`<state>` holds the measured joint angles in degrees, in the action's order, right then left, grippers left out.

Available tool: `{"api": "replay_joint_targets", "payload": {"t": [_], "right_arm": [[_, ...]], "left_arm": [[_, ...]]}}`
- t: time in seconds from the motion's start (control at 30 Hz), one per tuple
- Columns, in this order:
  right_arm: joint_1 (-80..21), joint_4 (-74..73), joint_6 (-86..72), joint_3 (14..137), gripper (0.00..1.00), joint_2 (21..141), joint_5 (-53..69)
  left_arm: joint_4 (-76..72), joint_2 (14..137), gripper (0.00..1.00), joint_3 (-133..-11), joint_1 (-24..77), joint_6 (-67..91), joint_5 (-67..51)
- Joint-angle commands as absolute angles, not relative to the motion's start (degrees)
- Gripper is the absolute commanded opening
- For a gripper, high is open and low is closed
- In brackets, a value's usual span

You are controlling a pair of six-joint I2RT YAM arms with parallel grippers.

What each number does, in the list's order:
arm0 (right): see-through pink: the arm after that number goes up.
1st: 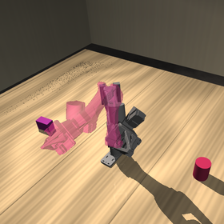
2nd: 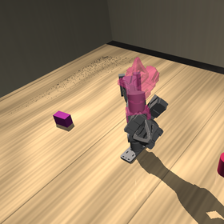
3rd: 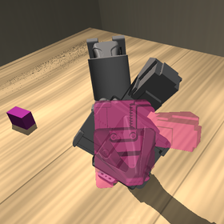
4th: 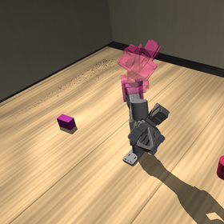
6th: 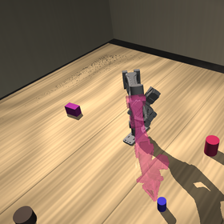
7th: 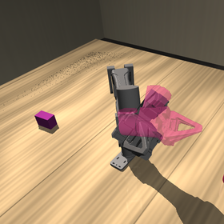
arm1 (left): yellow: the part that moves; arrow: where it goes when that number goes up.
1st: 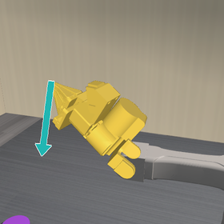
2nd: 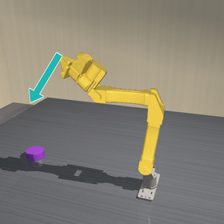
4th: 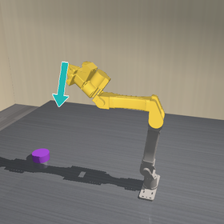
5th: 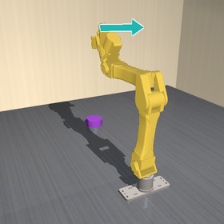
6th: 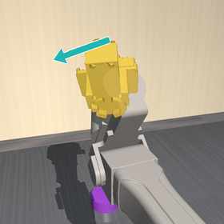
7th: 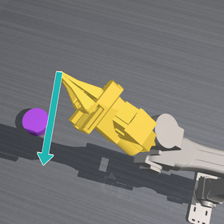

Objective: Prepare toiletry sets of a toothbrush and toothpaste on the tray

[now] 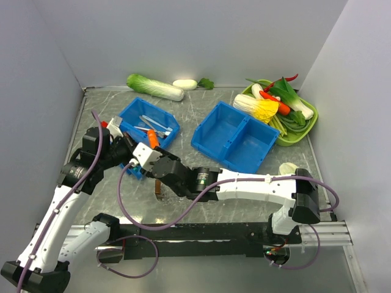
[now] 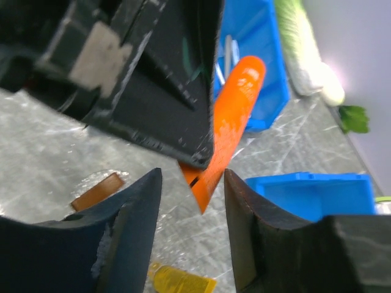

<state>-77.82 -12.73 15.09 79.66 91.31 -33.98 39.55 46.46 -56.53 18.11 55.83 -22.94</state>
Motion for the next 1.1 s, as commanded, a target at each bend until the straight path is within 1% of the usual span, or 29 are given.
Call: {"api": "replay_joint_targets", "payload": {"t": [0.0,0.03,0.2,0.23,0.3,0.33,0.37,0.43,0.47,0.5,0.53,0.57,0.63,0.67,0.7,0.73,0.77,0.83,0.93,0.97,1.07], "right_arm": [[-78.13,-6.16,18.89,81.04,0.48,92.02,-38.93],[-78.05,-5.54,19.51,80.6,0.44,92.02,-39.28],[-78.14,-3.96,20.74,80.33,0.31,92.72,-41.39],[-78.22,-3.69,21.09,80.51,0.24,92.9,-41.66],[-78.13,-3.6,21.27,80.42,0.17,92.99,-41.84],[-78.13,-3.26,21.36,80.33,0.11,92.99,-42.01],[-78.22,-3.16,21.36,80.25,0.08,93.08,-42.01],[-78.22,-3.16,21.01,80.07,0.0,93.08,-42.1],[-78.14,-3.43,20.74,79.98,0.0,92.99,-42.1],[-78.13,-3.43,20.31,79.98,0.0,92.9,-42.1],[-78.22,-3.6,19.95,79.72,0.0,92.73,-41.84],[-78.14,-4.13,19.52,79.63,0.0,92.2,-41.57],[-78.14,-4.48,18.46,79.02,0.0,91.41,-41.4],[-78.13,-4.83,18.02,78.67,0.0,90.28,-41.22],[-78.05,-5.09,17.06,78.14,0.0,89.65,-41.05],[-77.96,-5.53,16.35,77.79,0.0,88.95,-40.44],[-77.78,-5.89,15.65,77.52,0.0,87.55,-40.08],[-77.17,-7.64,13.02,76.47,0.0,85.88,-38.94],[-75.6,-10.8,8.63,74.89,0.0,82.19,-35.69],[-74.98,-11.59,7.4,74.45,0.0,80.0,-34.29],[-72.34,-15.72,3.26,73.65,0.0,76.04,-28.32]], "left_arm": [[38.15,45.0,0.01,-57.04,18.28,57.13,-24.79],[37.97,44.83,0.01,-57.04,18.28,57.3,-24.87],[37.36,44.74,0.01,-56.34,18.28,57.83,-25.49],[37.27,44.82,0.01,-56.34,18.28,57.92,-25.66],[36.48,44.74,0.01,-55.99,18.28,57.92,-25.93],[36.21,44.65,0.01,-55.81,18.28,58.01,-25.93],[35.78,44.56,0.01,-55.72,18.28,58.09,-26.36],[34.11,44.3,0.05,-55.11,18.28,58.36,-26.54],[33.67,43.95,0.08,-55.02,18.28,58.45,-25.85],[32.97,43.68,0.14,-55.02,18.28,58.53,-25.49],[32.79,43.42,0.18,-55.02,18.28,58.36,-24.71],[32.7,43.16,0.25,-55.19,18.28,58.1,-23.13],[32.69,42.98,0.32,-56.24,18.28,56.96,-21.63],[33.04,42.98,0.38,-56.77,18.28,56.34,-20.84],[33.48,43.15,0.42,-57.39,18.28,55.73,-18.39],[34.53,43.15,0.45,-58.52,18.28,54.42,-17.24],[34.98,43.24,0.52,-58.97,18.28,53.71,-15.66],[35.77,42.98,0.58,-59.5,18.28,51.69,-10.65],[35.16,41.05,0.7,-58.19,18.28,49.23,-3.9],[33.94,39.57,0.77,-57.57,18.28,48.35,-2.39],[30.69,36.23,0.86,-54.76,18.28,43.43,2.27]]}}
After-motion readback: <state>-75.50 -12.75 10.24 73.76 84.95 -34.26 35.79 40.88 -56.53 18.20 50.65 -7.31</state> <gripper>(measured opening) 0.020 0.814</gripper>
